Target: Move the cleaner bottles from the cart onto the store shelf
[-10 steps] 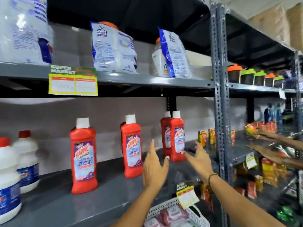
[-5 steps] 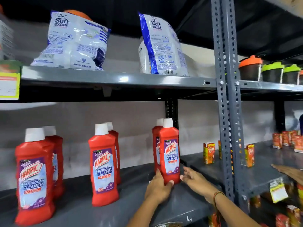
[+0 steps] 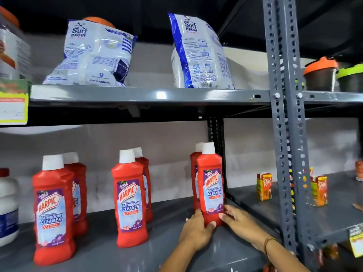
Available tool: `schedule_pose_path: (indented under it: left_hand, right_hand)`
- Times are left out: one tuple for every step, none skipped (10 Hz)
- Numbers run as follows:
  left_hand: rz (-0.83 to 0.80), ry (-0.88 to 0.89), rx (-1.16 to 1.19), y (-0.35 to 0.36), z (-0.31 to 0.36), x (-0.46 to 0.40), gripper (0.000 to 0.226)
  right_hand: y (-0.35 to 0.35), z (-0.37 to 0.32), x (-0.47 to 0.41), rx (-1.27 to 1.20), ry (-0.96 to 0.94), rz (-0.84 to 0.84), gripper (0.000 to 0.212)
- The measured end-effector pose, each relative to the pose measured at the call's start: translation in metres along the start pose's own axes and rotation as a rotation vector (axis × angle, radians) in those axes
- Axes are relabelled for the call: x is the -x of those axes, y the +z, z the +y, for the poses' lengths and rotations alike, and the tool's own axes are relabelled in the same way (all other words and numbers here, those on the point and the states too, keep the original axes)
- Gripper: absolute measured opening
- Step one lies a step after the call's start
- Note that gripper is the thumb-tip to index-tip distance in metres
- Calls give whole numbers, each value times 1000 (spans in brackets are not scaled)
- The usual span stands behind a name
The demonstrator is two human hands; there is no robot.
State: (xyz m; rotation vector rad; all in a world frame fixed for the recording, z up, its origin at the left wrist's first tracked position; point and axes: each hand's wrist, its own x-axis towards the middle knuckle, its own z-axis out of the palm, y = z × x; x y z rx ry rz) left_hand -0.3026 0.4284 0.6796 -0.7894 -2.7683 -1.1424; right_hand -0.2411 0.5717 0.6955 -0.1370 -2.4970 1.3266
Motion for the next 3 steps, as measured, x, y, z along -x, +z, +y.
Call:
schedule_pose_path:
  left_hand:
    - [-40,-72,96,-2,0,4,81]
    - [-55,-74,205,-8,2,21,95]
    - [43,-24,104,-22,2,58,100]
  right_hand:
    - [-2,6,-4,-92,-1,32,58]
    - [-4,9,-6,-237,45,124,66]
    - [1,4,1,-226,-35,372,58]
